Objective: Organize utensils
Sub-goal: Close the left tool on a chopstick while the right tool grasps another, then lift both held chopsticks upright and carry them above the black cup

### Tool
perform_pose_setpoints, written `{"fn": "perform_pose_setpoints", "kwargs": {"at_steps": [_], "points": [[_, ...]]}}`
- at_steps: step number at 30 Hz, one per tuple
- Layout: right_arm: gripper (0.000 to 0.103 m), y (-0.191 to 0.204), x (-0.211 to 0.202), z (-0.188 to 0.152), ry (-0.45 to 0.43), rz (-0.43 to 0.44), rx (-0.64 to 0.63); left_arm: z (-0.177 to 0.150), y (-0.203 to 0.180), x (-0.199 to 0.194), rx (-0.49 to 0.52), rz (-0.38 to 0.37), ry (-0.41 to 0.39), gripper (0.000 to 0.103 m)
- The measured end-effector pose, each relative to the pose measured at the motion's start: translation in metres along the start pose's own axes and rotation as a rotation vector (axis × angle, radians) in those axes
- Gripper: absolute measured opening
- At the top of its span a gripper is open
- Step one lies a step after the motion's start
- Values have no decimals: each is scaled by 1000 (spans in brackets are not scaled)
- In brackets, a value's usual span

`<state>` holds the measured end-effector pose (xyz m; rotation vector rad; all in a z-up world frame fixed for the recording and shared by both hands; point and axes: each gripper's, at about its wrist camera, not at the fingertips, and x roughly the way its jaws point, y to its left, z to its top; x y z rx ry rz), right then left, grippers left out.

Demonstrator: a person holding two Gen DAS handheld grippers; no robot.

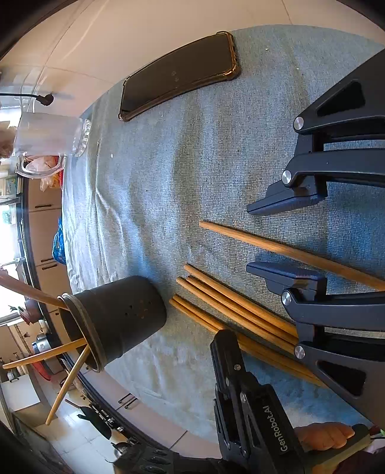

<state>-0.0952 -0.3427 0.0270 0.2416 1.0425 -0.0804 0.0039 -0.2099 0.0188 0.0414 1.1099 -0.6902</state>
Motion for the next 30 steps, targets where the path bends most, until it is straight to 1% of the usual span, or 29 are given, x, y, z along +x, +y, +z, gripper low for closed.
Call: {"fn": "perform_pose_setpoints", "kwargs": {"at_steps": [4, 7, 13, 15, 16, 17, 18, 19, 20, 22, 24, 25, 28, 30], "points": [[35, -1, 0, 0, -8, 9, 14, -3, 4, -3, -13, -19, -8, 12], [36, -2, 0, -1, -12, 9, 14, -5, 7, -4, 2, -3, -10, 12], [36, -2, -1, -3, -20, 3, 9, -3, -8, 3, 57, 50, -11, 12], [36, -2, -1, -4, -21, 1, 9, 1, -14, 6, 79, 87, -6, 12], [35, -1, -1, -4, -19, -2, 9, 3, -15, 7, 82, 98, -4, 9], [32, -1, -1, -3, -17, -5, 11, 5, -16, 8, 77, 126, 0, 6], [27, 0, -1, -3, -15, -16, 13, 6, -14, 8, 68, 133, 4, 6], [17, -1, -1, -3, -12, -37, 13, 6, -13, 6, 58, 137, 8, 6], [13, -4, -1, -2, -8, -37, 15, 5, -10, 4, 49, 149, 12, 6], [12, -14, -3, -3, 15, 9, 41, 1, -2, -4, 41, 180, 18, 6], [12, -23, -7, -6, 35, 28, 59, -6, 10, -14, 27, 229, 23, 6], [12, -28, -9, -8, 45, 33, 64, -8, 15, -18, 21, 234, 26, 6], [12, -36, -12, -10, 63, 55, 81, -7, 30, -24, -2, 215, 48, 7], [12, -36, -11, -8, 77, 52, 84, -2, 34, -25, -10, 226, 51, 7]]}}
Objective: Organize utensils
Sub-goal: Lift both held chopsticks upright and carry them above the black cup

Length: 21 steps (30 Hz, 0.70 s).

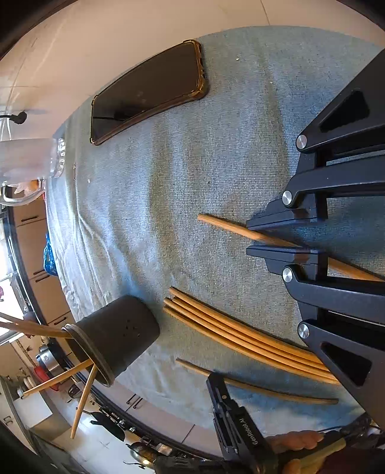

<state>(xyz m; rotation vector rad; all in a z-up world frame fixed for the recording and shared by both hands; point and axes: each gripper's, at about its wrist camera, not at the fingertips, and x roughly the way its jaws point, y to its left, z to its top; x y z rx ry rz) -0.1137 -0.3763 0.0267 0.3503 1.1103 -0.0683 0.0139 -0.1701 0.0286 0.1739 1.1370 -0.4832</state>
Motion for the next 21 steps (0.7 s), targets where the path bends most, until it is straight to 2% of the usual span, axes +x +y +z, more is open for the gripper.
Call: {"fn": "perform_pose_setpoints", "kwargs": {"at_steps": [3, 5, 7, 9, 11, 13, 16, 21], "points": [[12, 8, 3, 6, 16, -44, -25, 10, -3, 6, 21, -5, 17, 7], [12, 14, 6, 9, 20, -76, -48, 17, -9, 10, 39, 7, -2, 7], [12, 19, 8, 11, 20, -104, -63, 12, -17, 14, 40, 1, -8, 13], [12, 22, 11, 13, 16, -123, -77, 16, -19, 15, 18, -35, -11, 21], [11, 25, 13, 16, 5, -123, -83, 15, -18, 15, 7, -41, -23, 21], [9, 28, 14, 17, -18, -134, -95, 12, -18, 14, 19, -19, -33, 5], [7, 29, 13, 16, -37, -120, -88, 9, -14, 7, 0, -25, -43, 5], [7, 31, -14, 12, -117, -53, -65, -1, -16, -38, 35, 2, -159, 5]]}}
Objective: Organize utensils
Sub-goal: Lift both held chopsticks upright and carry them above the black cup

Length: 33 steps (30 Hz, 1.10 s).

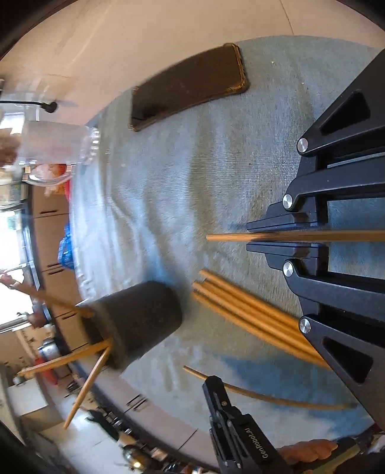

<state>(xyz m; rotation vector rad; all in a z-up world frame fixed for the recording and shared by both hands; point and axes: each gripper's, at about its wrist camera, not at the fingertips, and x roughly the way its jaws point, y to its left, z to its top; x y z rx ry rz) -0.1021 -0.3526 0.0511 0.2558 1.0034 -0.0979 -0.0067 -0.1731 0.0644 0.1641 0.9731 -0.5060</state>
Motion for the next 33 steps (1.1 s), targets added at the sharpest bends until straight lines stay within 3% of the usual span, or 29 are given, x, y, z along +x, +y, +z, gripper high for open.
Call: {"fn": "perform_pose_setpoints", "kwargs": {"at_steps": [8, 14, 26, 33], "points": [[7, 16, -76, -1, -192, 38, -8, -8, -10, -79, 15, -12, -176, 5], [7, 34, -113, -7, -281, 38, -46, -22, -22, -121, 49, 19, -266, 5], [7, 52, -155, -30, -359, 51, -112, -54, -34, -178, 86, 39, -389, 5], [7, 52, -164, -31, -389, 58, -114, -47, -37, -199, 89, 37, -449, 5]]}}
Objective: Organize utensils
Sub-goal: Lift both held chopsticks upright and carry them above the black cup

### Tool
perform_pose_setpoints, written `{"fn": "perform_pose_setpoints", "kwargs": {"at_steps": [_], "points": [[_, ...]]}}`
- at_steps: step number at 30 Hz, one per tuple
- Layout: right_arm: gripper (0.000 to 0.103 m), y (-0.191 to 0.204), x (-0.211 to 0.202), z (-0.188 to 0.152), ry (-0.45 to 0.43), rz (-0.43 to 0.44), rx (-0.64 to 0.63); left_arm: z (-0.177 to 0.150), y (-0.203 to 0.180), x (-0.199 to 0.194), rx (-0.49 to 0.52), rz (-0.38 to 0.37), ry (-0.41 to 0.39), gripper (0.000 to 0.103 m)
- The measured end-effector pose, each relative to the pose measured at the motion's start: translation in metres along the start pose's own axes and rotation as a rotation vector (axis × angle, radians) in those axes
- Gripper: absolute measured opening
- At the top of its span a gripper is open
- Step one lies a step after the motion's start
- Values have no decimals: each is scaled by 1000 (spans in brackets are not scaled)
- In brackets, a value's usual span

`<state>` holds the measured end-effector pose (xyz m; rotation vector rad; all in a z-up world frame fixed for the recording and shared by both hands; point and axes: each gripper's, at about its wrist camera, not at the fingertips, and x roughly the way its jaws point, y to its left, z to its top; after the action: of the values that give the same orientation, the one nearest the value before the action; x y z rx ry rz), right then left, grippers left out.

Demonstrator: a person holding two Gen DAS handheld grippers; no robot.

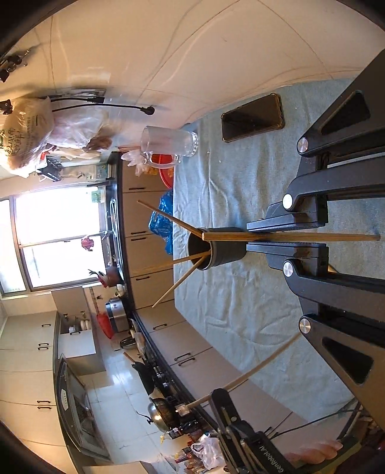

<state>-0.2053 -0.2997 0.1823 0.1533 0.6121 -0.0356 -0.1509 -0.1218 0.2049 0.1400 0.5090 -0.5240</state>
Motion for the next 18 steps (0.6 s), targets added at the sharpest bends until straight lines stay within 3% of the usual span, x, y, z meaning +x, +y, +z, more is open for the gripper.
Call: {"fn": "perform_pose_setpoints", "kwargs": {"at_steps": [11, 18], "points": [[7, -7, 7, 30, -35, 2, 7, 46, 8, 18, -37, -24, -15, 5], [7, -13, 12, 68, -98, 14, 40, 85, 10, 33, -57, -34, -55, 5]]}}
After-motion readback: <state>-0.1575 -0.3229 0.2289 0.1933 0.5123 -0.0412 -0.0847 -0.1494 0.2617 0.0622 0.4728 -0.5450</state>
